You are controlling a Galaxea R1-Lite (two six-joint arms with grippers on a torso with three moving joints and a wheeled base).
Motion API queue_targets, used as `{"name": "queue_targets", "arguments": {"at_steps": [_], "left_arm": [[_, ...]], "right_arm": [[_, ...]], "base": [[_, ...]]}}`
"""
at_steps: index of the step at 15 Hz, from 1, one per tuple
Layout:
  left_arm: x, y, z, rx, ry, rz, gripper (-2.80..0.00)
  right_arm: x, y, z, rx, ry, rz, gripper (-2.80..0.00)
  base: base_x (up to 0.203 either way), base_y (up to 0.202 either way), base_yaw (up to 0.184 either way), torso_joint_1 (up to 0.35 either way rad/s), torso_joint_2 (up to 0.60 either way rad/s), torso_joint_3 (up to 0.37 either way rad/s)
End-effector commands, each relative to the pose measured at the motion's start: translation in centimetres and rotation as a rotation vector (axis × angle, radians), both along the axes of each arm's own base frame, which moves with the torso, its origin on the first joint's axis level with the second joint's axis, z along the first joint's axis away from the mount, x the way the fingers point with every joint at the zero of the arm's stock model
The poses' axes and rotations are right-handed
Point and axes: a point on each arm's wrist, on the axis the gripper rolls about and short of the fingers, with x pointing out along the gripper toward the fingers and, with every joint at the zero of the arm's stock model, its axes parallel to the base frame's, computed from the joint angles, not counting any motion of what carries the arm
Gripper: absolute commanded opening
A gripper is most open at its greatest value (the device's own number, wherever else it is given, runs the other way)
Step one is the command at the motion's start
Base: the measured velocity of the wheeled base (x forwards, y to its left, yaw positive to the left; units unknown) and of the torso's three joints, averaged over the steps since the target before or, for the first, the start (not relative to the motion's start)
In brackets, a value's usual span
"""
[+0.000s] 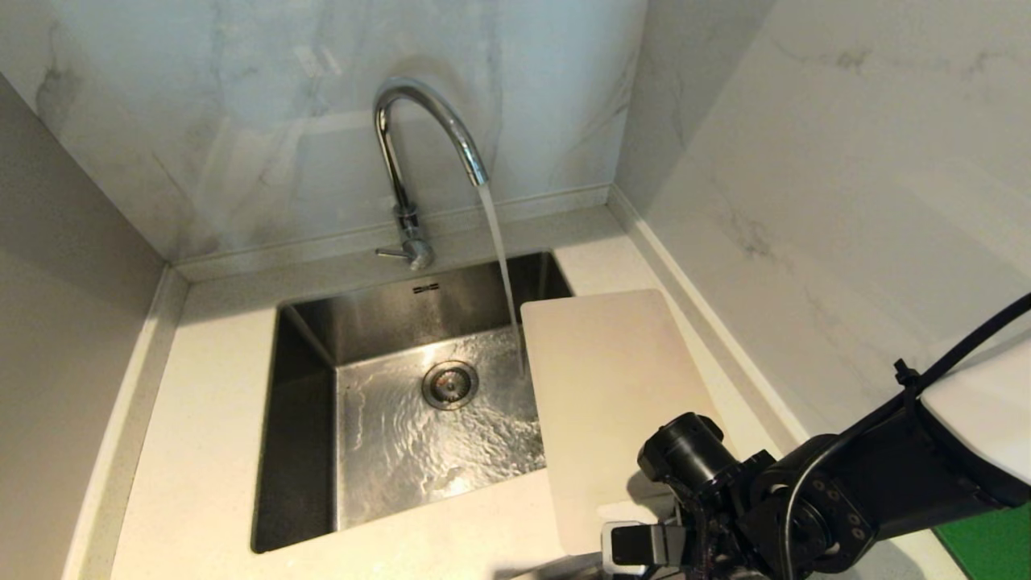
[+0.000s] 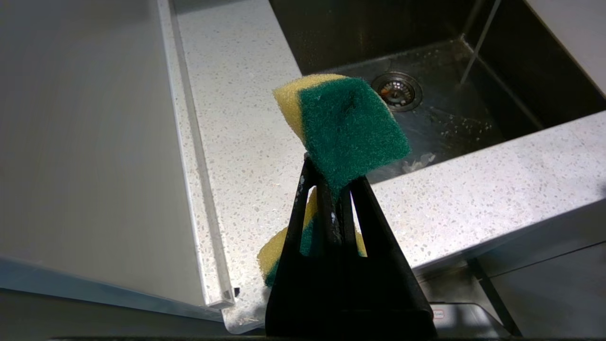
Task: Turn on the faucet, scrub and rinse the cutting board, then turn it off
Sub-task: Pick up the cutting board
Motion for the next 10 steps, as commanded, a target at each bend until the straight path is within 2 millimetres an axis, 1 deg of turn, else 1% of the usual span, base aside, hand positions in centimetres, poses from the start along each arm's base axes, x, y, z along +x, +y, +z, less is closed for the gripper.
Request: {"name": "queue_targets", "arguments": {"at_steps": [1, 10], "left_arm": [[0.02, 0.00, -0.08, 0.000, 0.003, 0.000, -2.80], [0.03, 0.00, -0.08, 0.000, 0.004, 0.000, -2.80]], "right_arm": [[-0.41, -0.01, -0.17, -0.009, 0.007, 0.012, 0.00], [0.33, 0.36, -1.04, -0.020, 0.024, 0.010, 0.00]], "base": [[0.000, 0.000, 0.000, 0.000, 0.00, 0.000], [0.000, 0.000, 0.000, 0.000, 0.00, 0.000]]}}
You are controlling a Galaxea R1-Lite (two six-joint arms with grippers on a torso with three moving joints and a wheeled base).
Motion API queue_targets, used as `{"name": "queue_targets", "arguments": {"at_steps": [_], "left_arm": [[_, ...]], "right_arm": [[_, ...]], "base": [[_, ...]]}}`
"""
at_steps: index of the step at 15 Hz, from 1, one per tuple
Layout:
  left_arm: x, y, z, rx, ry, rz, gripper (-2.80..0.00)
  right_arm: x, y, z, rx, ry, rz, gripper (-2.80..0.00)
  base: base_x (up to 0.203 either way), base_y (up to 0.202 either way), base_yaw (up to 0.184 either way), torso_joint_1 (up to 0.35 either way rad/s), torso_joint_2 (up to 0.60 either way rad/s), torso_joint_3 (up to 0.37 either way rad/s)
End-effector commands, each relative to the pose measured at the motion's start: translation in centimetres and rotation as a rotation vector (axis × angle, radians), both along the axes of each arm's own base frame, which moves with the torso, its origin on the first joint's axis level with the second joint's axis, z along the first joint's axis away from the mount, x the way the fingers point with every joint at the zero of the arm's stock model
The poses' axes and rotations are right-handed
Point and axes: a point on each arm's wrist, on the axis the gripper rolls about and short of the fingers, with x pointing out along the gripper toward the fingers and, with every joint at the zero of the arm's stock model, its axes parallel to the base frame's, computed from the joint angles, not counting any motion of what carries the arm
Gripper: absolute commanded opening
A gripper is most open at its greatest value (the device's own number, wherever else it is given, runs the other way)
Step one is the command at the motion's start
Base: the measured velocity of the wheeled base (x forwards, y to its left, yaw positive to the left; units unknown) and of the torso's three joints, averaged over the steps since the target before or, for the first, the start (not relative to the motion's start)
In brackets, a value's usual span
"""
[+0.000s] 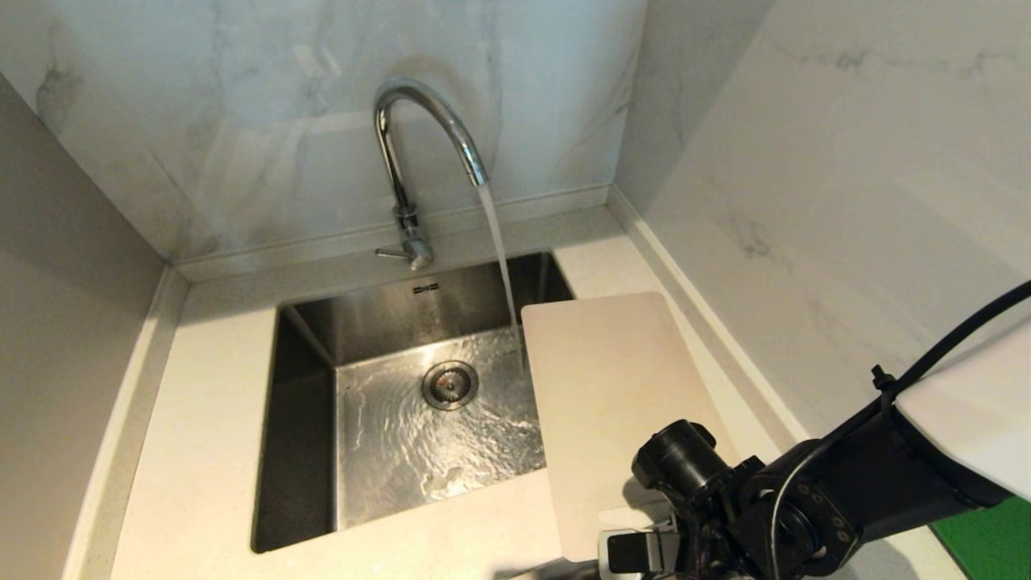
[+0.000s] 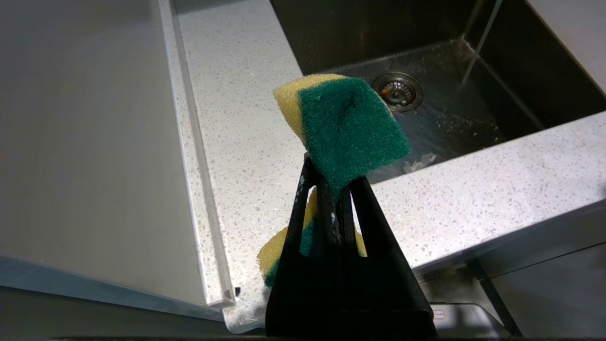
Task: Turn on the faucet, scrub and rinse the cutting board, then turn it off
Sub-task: Pick up the cutting board
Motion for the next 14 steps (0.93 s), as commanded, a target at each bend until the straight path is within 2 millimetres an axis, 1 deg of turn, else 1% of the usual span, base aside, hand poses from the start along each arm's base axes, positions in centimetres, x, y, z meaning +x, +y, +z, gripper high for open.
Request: {"name": "queue_targets", "arguments": {"at_steps": [1, 14], "left_arm": [[0.0, 0.0, -0.1, -0.001, 0.003, 0.000, -2.80], [0.0, 0.0, 0.0, -0.001, 0.001, 0.000, -2.80]], "right_arm": [[0.3, 0.2, -0.3, -0.008, 0.006, 0.005, 0.00], [1.2, 0.8, -2.7, -0.043, 0.071, 0.006, 0.00]], "base": [[0.000, 0.000, 0.000, 0.000, 0.00, 0.000], [0.000, 0.000, 0.000, 0.000, 0.00, 0.000]]}}
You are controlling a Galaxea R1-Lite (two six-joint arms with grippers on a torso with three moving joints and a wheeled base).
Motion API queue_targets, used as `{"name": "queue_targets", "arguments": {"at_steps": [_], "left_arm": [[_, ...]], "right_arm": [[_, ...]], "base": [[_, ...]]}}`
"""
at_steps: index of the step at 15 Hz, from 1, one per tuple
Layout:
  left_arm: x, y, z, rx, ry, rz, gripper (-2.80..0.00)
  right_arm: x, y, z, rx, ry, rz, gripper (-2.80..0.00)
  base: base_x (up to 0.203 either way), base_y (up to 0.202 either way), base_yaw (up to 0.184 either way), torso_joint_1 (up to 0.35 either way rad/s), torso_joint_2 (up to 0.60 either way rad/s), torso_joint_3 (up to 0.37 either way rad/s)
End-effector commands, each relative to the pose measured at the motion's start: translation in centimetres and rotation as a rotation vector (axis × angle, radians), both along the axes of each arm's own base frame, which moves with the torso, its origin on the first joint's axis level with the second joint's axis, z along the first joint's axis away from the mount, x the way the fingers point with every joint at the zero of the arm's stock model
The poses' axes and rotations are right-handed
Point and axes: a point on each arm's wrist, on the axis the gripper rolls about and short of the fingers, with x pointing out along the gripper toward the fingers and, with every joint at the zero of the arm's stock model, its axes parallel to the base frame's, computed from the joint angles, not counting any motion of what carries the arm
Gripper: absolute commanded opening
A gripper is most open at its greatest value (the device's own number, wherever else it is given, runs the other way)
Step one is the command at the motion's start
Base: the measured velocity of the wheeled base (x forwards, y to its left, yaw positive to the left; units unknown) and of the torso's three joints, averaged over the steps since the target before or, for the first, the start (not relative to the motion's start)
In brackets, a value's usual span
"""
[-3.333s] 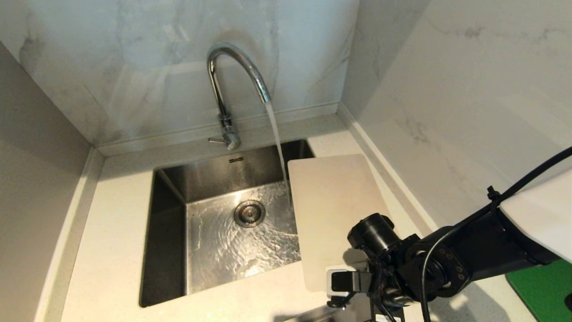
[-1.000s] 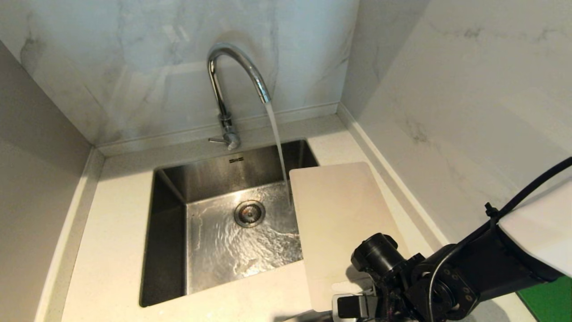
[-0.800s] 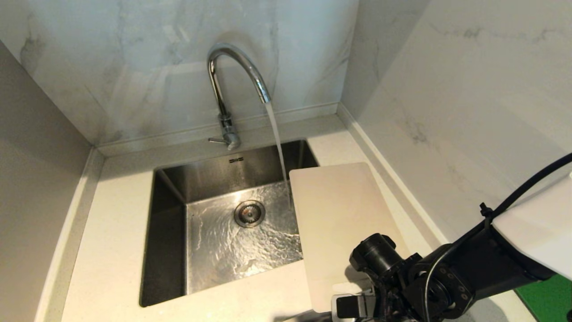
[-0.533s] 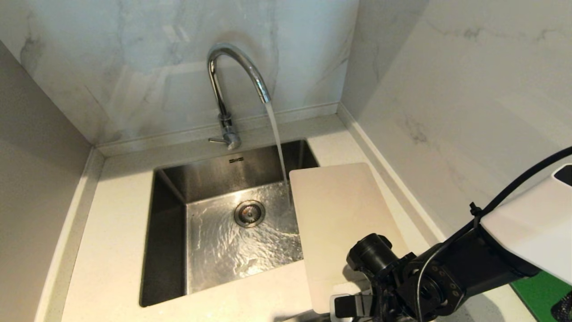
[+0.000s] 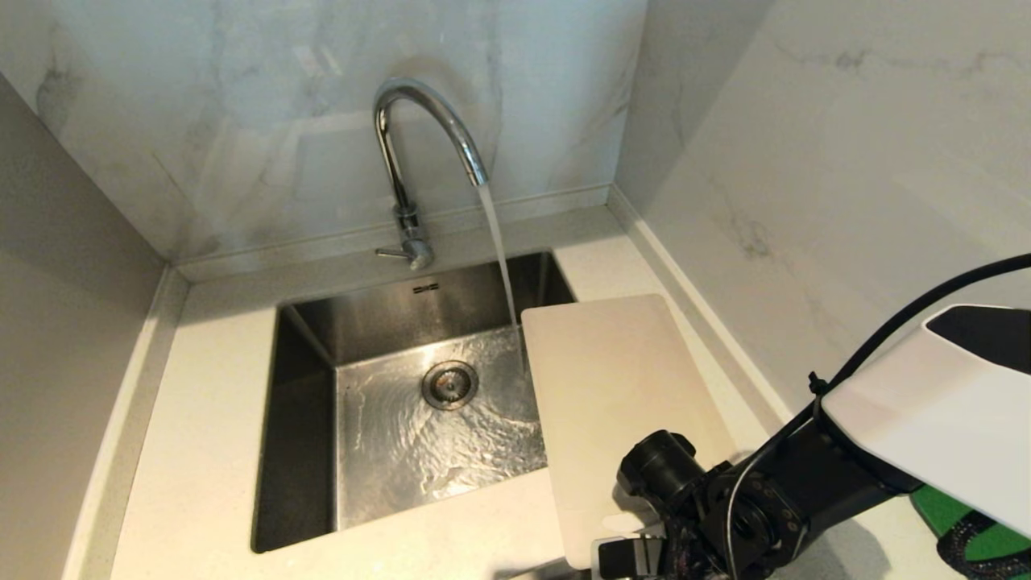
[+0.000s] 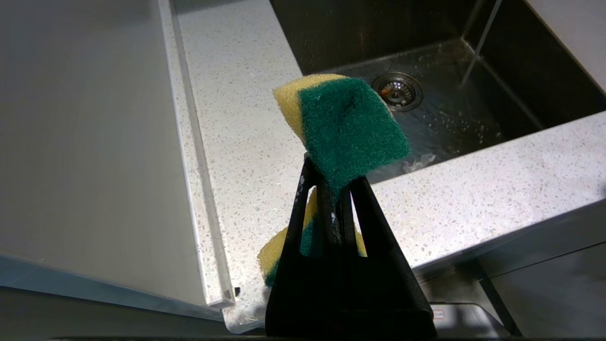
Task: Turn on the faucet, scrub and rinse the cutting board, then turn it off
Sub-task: Pick up the cutting board
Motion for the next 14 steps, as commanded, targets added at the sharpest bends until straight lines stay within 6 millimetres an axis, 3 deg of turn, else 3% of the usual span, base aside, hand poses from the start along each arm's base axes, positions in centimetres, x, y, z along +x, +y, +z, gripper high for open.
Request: {"name": "queue_targets", "arguments": {"at_steps": [1, 14], "left_arm": [[0.02, 0.00, -0.08, -0.002, 0.003, 0.000, -2.80], [0.03, 0.00, -0.08, 0.000, 0.004, 0.000, -2.80]], "right_arm": [[0.18, 0.10, -0.75, -0.015, 0.022, 0.006, 0.00], [0.35, 0.22, 0.01, 0.007, -0.003, 0.010, 0.00]], "base": [[0.000, 0.000, 0.000, 0.000, 0.00, 0.000], [0.000, 0.000, 0.000, 0.000, 0.00, 0.000]]}}
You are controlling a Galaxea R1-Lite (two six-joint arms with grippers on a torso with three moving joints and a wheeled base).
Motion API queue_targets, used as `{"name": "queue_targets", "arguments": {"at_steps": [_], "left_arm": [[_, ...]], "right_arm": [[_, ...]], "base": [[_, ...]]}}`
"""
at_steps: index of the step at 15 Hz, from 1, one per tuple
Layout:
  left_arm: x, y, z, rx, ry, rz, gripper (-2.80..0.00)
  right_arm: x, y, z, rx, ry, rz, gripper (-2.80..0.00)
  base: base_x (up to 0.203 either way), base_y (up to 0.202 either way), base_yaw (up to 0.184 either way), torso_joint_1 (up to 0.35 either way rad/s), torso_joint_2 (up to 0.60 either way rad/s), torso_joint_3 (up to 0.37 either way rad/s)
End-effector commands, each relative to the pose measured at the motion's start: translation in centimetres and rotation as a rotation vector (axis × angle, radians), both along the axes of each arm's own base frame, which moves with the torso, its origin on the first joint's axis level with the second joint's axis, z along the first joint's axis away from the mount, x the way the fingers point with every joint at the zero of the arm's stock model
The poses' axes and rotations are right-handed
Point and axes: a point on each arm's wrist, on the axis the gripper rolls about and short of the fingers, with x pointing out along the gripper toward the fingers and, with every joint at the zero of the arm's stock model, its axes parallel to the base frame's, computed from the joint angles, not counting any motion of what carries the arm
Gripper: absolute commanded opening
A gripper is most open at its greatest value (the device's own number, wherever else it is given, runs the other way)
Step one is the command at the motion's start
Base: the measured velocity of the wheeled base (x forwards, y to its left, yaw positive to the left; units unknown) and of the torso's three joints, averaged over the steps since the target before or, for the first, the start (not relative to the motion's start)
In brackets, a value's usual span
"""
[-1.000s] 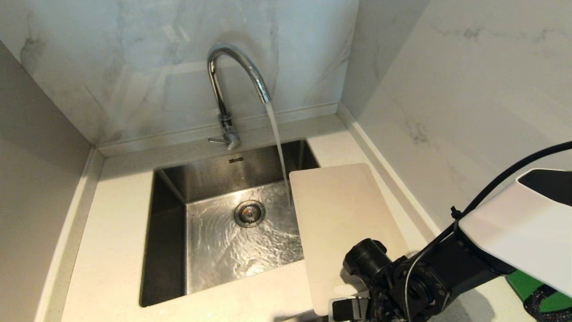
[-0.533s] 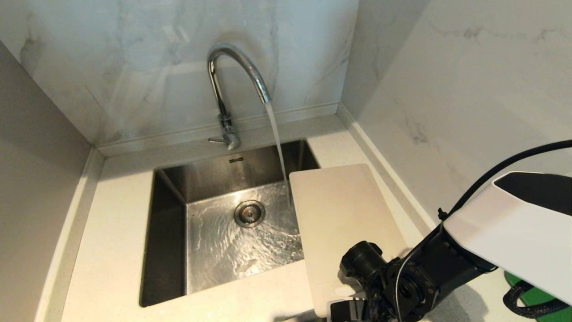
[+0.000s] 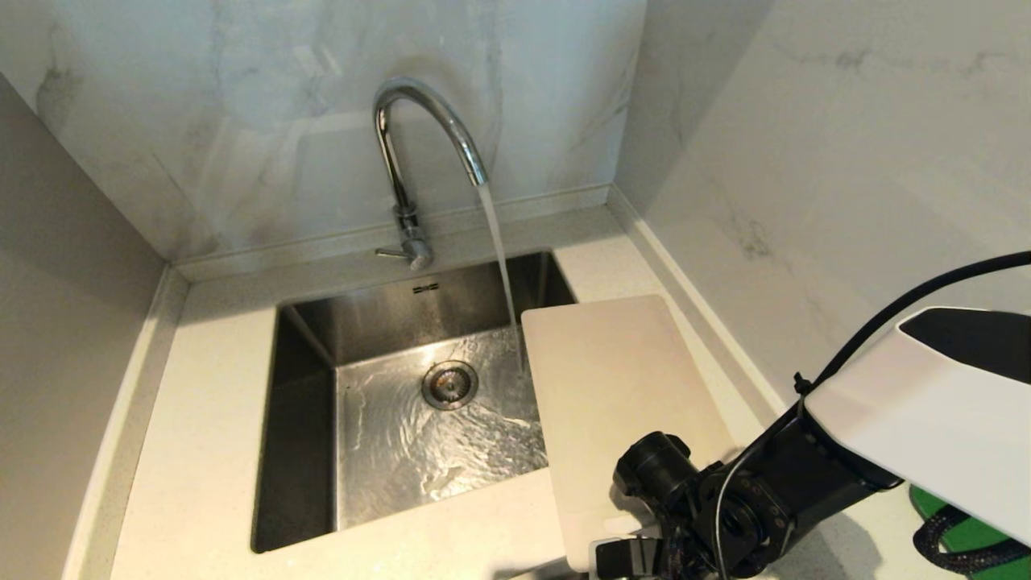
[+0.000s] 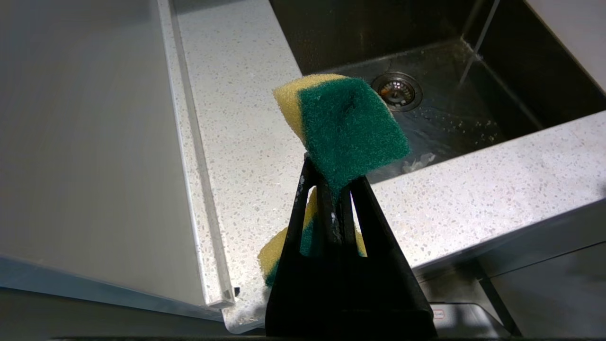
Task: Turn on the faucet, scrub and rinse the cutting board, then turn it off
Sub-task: Pick up the cutting board
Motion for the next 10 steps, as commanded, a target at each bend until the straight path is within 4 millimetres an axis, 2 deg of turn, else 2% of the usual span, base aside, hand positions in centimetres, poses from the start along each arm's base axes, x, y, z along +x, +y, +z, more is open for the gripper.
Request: {"name": "queue_targets", "arguments": {"at_steps": [1, 3, 8, 10], "left_arm": [[0.0, 0.0, -0.1, 0.000, 0.004, 0.000, -2.80], [0.0, 0.0, -0.1, 0.000, 0.004, 0.000, -2.80], [0.0, 0.0, -0.1, 0.000, 0.003, 0.000, -2.80], [0.0, 0.0, -0.1, 0.000, 0.003, 0.000, -2.80]], "right_arm": [[0.1, 0.1, 0.6, 0.009, -0.022, 0.009, 0.00], [0.5, 0.3, 0.9, 0.029, -0.044, 0.011, 0.00], [0.5, 0.3, -0.3, 0.069, -0.073, 0.018, 0.00], [0.4, 0.3, -0.2, 0.070, -0.079, 0.026, 0.00]], "base": [[0.000, 0.000, 0.000, 0.000, 0.00, 0.000], [0.000, 0.000, 0.000, 0.000, 0.00, 0.000], [0.000, 0.000, 0.000, 0.000, 0.00, 0.000], [0.000, 0.000, 0.000, 0.000, 0.00, 0.000]]}}
